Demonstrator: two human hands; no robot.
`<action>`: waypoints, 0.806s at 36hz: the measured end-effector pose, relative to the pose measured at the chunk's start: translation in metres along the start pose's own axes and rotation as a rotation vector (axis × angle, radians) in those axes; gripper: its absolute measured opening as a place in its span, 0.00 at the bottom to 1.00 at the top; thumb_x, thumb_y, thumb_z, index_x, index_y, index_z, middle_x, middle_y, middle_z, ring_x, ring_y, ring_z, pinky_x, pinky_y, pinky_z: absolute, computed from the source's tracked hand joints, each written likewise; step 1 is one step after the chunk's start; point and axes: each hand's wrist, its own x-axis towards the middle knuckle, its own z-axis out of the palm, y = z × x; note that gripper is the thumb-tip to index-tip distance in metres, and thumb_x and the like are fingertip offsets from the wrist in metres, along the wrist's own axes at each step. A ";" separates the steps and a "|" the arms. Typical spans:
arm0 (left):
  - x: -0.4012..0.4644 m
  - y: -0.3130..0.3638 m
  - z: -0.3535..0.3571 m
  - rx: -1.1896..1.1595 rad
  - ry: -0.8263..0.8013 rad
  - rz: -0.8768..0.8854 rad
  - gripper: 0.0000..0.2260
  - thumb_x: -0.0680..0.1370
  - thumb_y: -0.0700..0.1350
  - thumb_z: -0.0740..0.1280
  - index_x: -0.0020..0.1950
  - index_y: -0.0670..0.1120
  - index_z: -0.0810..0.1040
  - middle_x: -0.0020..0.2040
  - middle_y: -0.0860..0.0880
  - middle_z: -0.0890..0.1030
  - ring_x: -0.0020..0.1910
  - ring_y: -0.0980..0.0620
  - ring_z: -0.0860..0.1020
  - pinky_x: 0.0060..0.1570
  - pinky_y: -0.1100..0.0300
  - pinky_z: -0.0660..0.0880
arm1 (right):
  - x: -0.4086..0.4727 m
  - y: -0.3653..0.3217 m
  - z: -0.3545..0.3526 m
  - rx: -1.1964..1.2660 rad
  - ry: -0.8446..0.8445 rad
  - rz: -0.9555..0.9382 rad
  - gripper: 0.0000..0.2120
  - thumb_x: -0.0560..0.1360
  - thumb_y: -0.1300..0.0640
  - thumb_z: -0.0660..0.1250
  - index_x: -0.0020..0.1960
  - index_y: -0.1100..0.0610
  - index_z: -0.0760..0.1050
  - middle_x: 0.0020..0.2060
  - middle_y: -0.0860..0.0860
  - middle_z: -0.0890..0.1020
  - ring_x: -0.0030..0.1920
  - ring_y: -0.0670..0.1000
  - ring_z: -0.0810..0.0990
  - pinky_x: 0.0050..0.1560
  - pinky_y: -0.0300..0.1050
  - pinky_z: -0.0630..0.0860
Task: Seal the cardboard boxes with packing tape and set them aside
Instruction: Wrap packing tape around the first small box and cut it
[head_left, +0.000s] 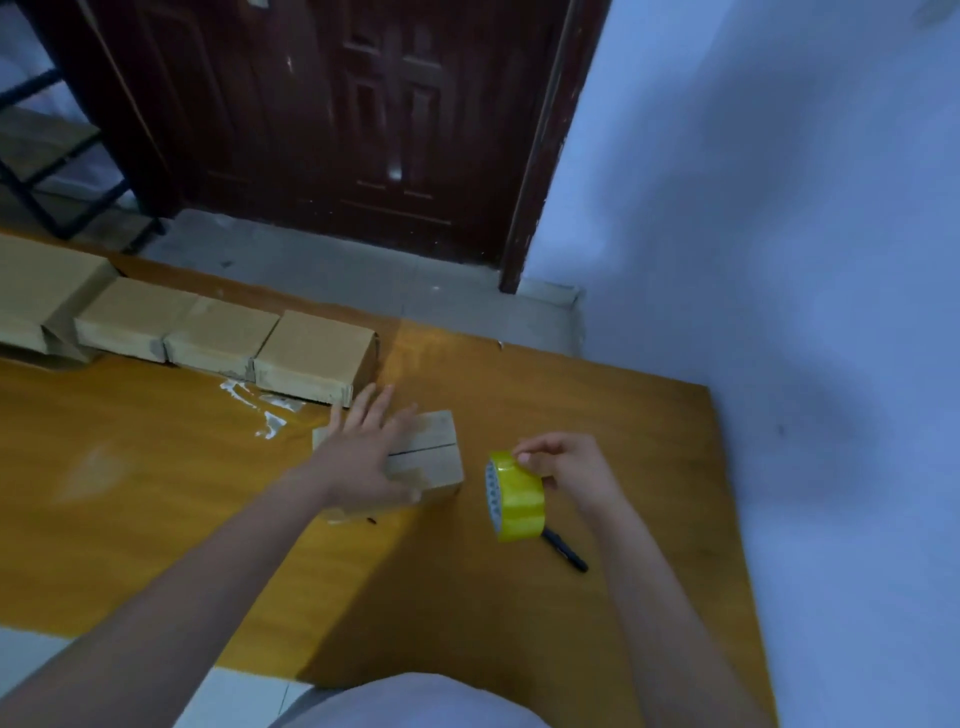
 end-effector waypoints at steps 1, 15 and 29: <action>-0.001 0.008 -0.007 -0.103 0.054 0.054 0.48 0.64 0.76 0.57 0.78 0.55 0.49 0.78 0.52 0.42 0.76 0.51 0.37 0.73 0.43 0.40 | -0.003 -0.006 0.003 -0.004 -0.009 -0.018 0.05 0.72 0.68 0.68 0.42 0.61 0.81 0.41 0.50 0.82 0.40 0.46 0.79 0.36 0.35 0.74; 0.005 0.074 -0.050 -0.803 0.399 0.195 0.13 0.73 0.46 0.73 0.34 0.41 0.76 0.30 0.48 0.75 0.32 0.56 0.68 0.33 0.62 0.63 | -0.018 -0.055 0.042 0.045 0.226 -0.191 0.07 0.70 0.67 0.71 0.46 0.61 0.83 0.32 0.46 0.83 0.34 0.41 0.79 0.38 0.35 0.72; 0.021 0.050 -0.060 -1.473 0.091 -0.163 0.12 0.80 0.37 0.61 0.36 0.40 0.71 0.33 0.40 0.76 0.25 0.47 0.76 0.28 0.58 0.77 | -0.060 -0.059 0.068 0.247 0.169 -0.314 0.11 0.79 0.53 0.61 0.46 0.56 0.80 0.39 0.47 0.84 0.43 0.45 0.81 0.47 0.39 0.76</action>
